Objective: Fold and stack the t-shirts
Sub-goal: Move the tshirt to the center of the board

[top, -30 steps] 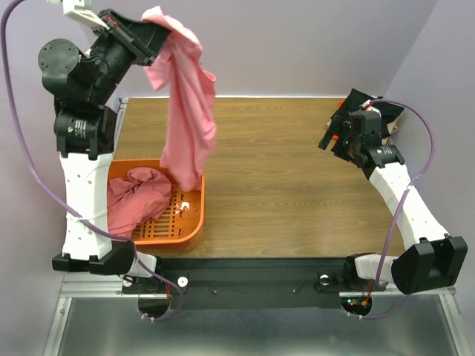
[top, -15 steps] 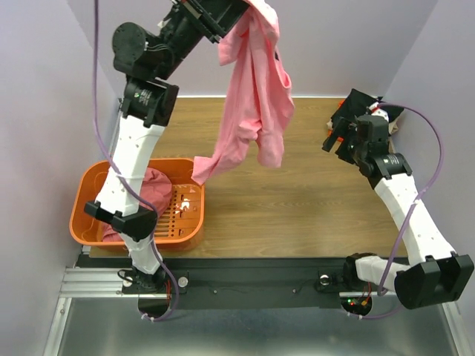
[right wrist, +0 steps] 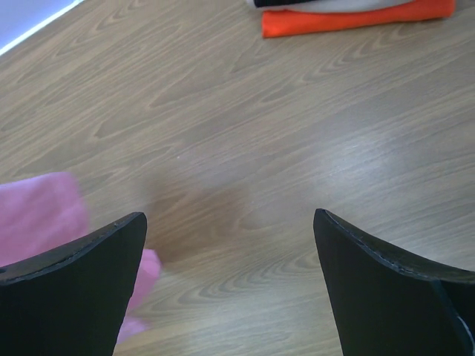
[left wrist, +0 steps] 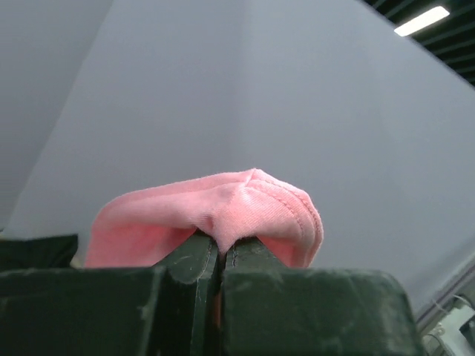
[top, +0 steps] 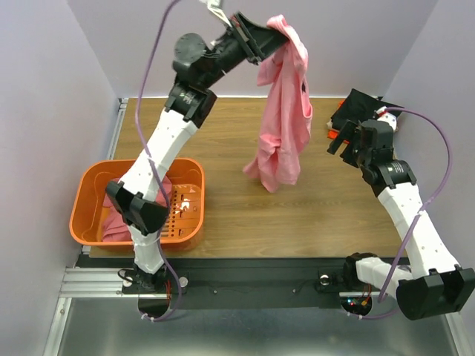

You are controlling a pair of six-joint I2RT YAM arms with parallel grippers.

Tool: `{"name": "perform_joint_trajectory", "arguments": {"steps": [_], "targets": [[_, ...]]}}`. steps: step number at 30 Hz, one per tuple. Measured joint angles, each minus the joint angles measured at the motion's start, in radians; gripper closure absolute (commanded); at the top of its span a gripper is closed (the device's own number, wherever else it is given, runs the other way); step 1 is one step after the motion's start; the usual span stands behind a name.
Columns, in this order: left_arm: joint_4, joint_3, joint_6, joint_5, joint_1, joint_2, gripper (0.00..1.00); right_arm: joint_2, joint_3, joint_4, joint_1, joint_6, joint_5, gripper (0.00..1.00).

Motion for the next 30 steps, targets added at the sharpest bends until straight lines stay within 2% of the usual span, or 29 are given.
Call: {"name": "perform_joint_trajectory", "arguments": {"steps": [1, 3, 4, 5, 6, 10, 15, 19, 25, 30], "targets": [[-0.011, -0.024, 0.012, -0.003, 0.0, 0.012, 0.94, -0.005, 0.0, 0.0, 0.0, 0.0, 0.008, 0.0], [-0.077, -0.068, 0.058, -0.033, 0.0, 0.047, 0.51, -0.018, 0.0, 0.0, 0.0, 0.0, 0.027, 0.0], [-0.127, -0.089, 0.082, -0.061, 0.0, 0.068, 0.33, -0.027, 0.0, -0.001, 0.0, -0.001, 0.035, 0.0], [-0.194, -0.104, 0.107, -0.096, 0.0, 0.099, 0.07, -0.034, 0.0, -0.001, 0.0, -0.002, 0.04, 0.0], [-0.239, -0.113, 0.133, -0.125, 0.0, 0.123, 0.01, -0.043, 0.0, -0.001, 0.0, -0.004, 0.046, 0.0], [-0.517, -0.147, 0.204, -0.281, 0.0, 0.288, 0.02, -0.074, -0.009, 0.0, 0.0, -0.021, 0.053, 0.0], [-0.701, -0.275, 0.293, -0.416, -0.015, 0.362, 0.01, -0.066, -0.069, -0.008, 0.0, -0.023, 0.017, 0.02], [-0.72, -0.383, 0.364, -0.468, -0.063, 0.311, 0.01, -0.002, -0.13, -0.01, 0.0, -0.002, -0.042, 0.05], [-0.718, -0.593, 0.426, -0.486, -0.174, 0.121, 0.01, 0.106, -0.24, -0.015, 0.0, 0.05, -0.148, 0.14], [-0.717, -0.653, 0.443, -0.504, -0.236, 0.064, 0.02, 0.136, -0.319, -0.019, 0.0, 0.055, -0.24, 0.17]]}}
